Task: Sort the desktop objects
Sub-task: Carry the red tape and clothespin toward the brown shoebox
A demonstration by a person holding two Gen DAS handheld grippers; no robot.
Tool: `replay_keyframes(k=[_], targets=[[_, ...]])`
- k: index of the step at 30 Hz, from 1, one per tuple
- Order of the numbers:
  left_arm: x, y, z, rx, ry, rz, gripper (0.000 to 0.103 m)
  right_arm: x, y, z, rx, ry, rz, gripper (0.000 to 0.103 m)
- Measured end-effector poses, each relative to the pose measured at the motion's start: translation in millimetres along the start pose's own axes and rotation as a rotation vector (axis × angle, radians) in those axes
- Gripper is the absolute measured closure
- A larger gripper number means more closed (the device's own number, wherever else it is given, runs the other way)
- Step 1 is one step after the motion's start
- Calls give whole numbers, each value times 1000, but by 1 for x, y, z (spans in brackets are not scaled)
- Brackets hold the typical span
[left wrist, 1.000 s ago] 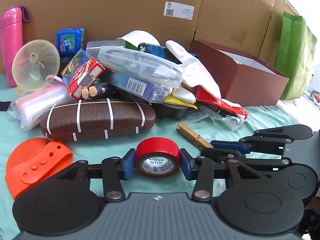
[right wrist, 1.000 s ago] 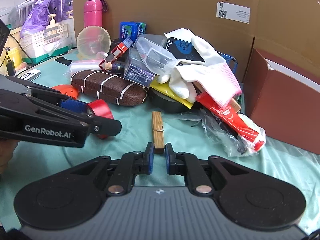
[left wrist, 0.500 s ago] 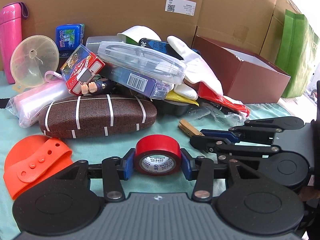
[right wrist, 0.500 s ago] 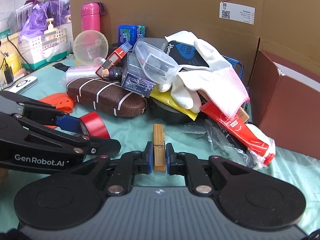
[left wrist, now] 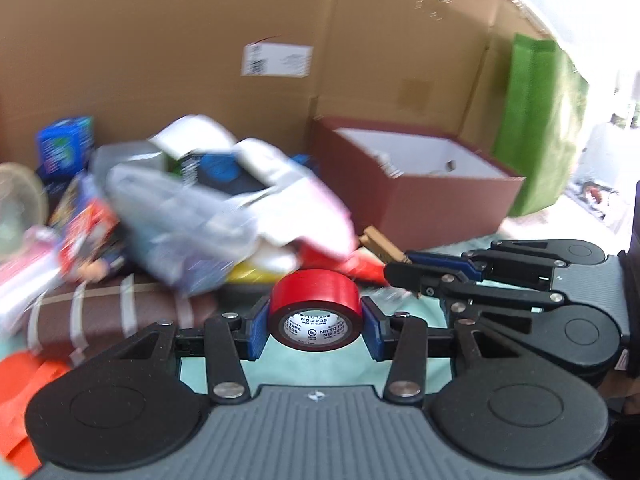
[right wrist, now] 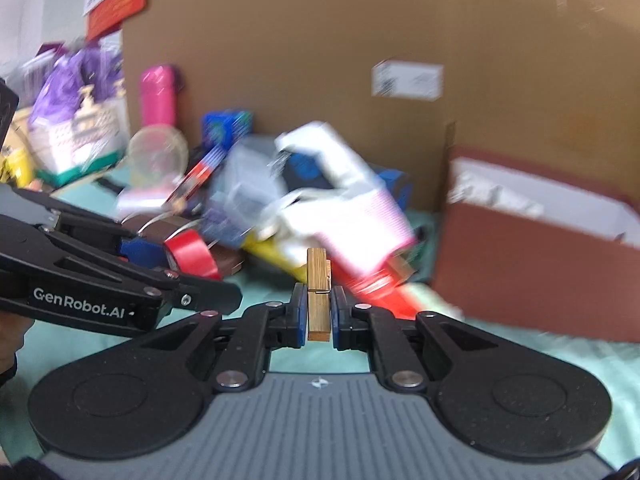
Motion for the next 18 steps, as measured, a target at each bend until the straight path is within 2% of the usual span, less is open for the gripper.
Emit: replay_keyframes(k=[3,10,18], targets=[[-19,-7,-20,42,-10,-16,55,-13,16,-25,66,-3,-46,93],[-70,-22,-64,88,-56,-88,55,-47,44,-92,209,-21,-139,93],[-114,-61,-105,110,-62,-96,55,-67,44,-161,325,-74,-147,93]])
Point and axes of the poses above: each gripper's, at about its wrist camera, not at the fingertips, and y roughly against the way its jaws point, z to its left, x to its underside, the point moved 7 cm from there along -y, roughly the way its jaws point, and after that the axes turned 7 degrees about -x, right-handed, at the moved point
